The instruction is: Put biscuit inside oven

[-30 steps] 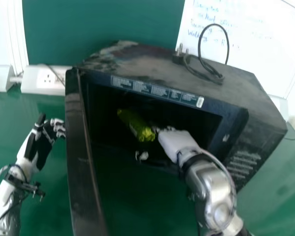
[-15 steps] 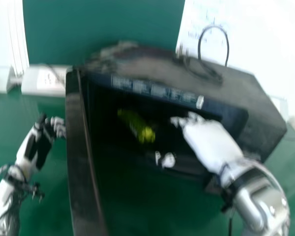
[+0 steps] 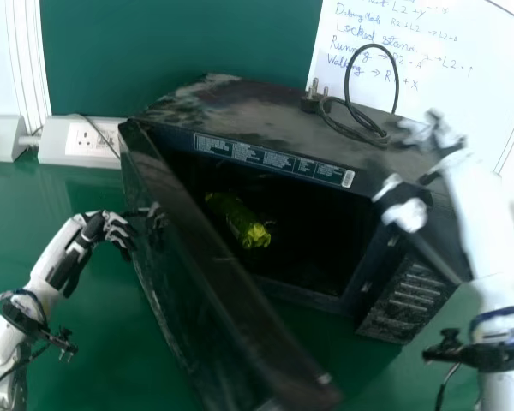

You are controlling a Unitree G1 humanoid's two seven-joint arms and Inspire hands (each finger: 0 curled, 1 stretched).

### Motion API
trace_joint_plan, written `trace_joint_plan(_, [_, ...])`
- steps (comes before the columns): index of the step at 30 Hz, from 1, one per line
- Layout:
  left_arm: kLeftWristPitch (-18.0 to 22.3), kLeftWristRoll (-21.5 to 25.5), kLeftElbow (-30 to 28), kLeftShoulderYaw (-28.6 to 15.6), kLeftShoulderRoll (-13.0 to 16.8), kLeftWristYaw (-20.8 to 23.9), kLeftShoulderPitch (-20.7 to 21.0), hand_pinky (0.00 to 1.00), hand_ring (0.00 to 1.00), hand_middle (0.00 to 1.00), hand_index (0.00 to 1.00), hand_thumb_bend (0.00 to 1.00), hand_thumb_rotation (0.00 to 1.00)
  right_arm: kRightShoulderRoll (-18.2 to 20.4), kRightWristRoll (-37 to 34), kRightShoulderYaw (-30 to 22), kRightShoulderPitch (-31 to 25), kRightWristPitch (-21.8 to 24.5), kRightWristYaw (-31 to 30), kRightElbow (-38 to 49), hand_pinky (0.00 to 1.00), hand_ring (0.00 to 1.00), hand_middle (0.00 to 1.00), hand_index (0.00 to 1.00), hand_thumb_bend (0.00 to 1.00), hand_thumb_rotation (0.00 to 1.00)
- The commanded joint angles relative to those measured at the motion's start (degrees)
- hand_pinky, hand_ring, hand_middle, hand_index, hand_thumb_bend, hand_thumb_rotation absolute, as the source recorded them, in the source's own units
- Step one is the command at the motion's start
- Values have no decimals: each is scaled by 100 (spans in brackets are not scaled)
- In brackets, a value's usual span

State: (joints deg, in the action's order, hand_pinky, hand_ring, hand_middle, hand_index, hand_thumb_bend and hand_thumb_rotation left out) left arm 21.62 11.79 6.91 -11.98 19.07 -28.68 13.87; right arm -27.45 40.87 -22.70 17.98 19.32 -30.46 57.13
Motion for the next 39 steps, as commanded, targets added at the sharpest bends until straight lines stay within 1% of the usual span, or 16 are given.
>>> trace_joint_plan(1, [285,-125,9,189,54,-113,-61,27,34,43,49,51,7,50,-32,-161,13,-117,431,-106,43,56,67,80,72,39])
trace_joint_plan(5, [363,-119,11,268,68,-153,-95,29,36,44,49,52,7,104,-153,-359,39,-204,1016,-303,37,49,63,78,67,34])
trace_joint_plan(8, [449,-192,2,341,110,-134,-103,29,36,44,49,52,7,167,-207,-574,94,-117,1398,-435,38,49,63,75,72,41])
trace_joint_plan(9, [470,-249,-19,370,126,-103,-107,29,35,44,49,52,7,184,-262,-650,109,-166,1573,-504,36,45,61,75,74,45])
trace_joint_plan(12, [531,-380,-53,423,187,-59,-126,29,35,43,49,52,7,104,-714,-1031,198,-599,2180,-952,27,38,54,74,78,51])
trace_joint_plan(15, [552,-421,-35,440,243,-61,-131,29,35,43,49,52,7,-98,-1025,-1424,261,-936,2596,-1349,29,41,52,70,75,55])
trace_joint_plan(19, [566,-553,5,451,327,2,-135,30,35,44,49,52,7,-226,-1222,-1678,295,-1103,3004,-1626,26,38,51,67,73,49])
trace_joint_plan(21, [618,-609,62,454,366,24,-122,30,35,44,49,52,7,-288,-1337,-1817,270,-1143,3114,-1732,22,32,53,68,75,47])
trace_joint_plan(25, [630,-644,151,466,419,28,-85,30,35,44,50,52,7,-351,-1261,-1853,201,-1076,3260,-1740,27,35,54,68,79,47])
trace_joint_plan(26, [645,-648,190,472,426,27,-68,31,35,44,53,56,8,-336,-1293,-1816,212,-1028,3257,-1702,28,36,53,68,79,47])
trace_joint_plan(27, [653,-658,214,480,432,32,-52,31,35,44,61,64,11,-324,-1242,-1763,215,-954,3251,-1647,29,37,52,67,79,47])
trace_joint_plan(29, [623,-658,221,507,442,20,-27,30,34,44,68,70,11,-333,-1138,-1704,201,-935,3305,-1636,29,37,51,67,78,48])
trace_joint_plan(33, [624,-770,228,558,453,64,34,29,32,42,75,71,7,-379,-1266,-1737,200,-1040,3378,-1774,27,34,49,67,80,48])
trace_joint_plan(36, [532,-777,191,588,449,57,56,28,31,41,79,70,4,-436,-1040,-1688,139,-1037,3455,-1786,23,30,47,65,78,46])
trace_joint_plan(37, [501,-781,175,595,448,59,59,27,31,41,80,70,2,-486,-929,-1682,101,-1043,3463,-1802,21,28,47,65,77,49])
trace_joint_plan(39, [454,-789,165,603,447,68,64,27,31,41,82,70,1,-537,-793,-1664,70,-946,3434,-1784,22,31,48,66,76,52])
